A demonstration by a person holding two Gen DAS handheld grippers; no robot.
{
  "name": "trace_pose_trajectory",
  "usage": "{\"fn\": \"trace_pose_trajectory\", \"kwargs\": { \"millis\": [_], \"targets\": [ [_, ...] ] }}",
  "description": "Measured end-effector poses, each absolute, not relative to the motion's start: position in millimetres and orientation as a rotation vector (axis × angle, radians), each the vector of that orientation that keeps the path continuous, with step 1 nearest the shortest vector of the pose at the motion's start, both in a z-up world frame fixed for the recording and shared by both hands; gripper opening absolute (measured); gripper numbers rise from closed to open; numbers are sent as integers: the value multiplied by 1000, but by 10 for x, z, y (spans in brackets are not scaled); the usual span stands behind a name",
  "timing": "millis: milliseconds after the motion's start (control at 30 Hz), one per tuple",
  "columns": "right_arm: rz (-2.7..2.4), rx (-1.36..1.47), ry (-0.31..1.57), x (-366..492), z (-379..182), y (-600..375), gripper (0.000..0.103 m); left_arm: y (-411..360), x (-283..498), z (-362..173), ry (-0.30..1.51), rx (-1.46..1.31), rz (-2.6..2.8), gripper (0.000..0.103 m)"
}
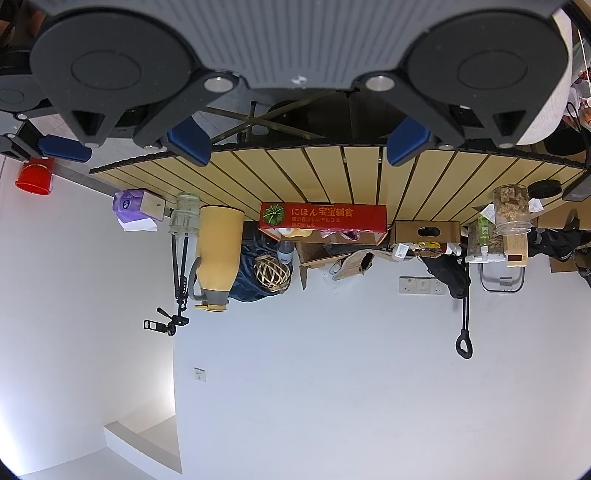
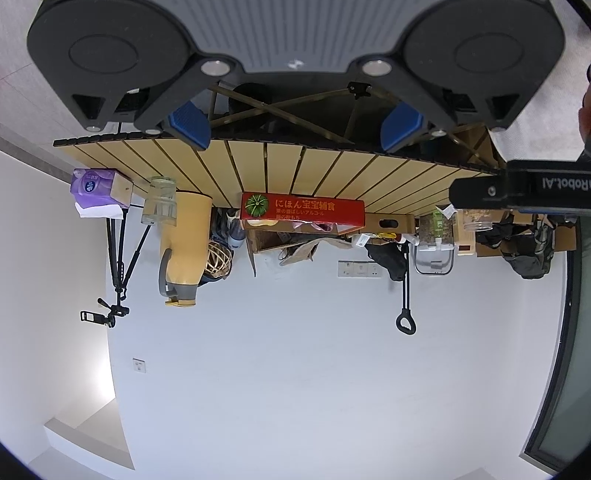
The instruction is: Organize soft objects
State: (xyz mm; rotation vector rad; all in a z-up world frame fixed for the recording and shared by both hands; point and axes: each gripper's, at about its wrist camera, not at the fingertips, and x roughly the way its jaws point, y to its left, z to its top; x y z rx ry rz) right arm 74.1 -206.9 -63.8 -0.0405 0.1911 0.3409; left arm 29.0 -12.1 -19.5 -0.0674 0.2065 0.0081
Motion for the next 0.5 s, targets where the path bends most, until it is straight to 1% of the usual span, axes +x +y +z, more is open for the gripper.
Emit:
{"fn": "trace_pose_trajectory", "kwargs": {
  "millis": [500],
  "targets": [
    [344,-43,189,758,-649,-2068,99,-112,301,-193,200,-66,11,103]
  ]
}}
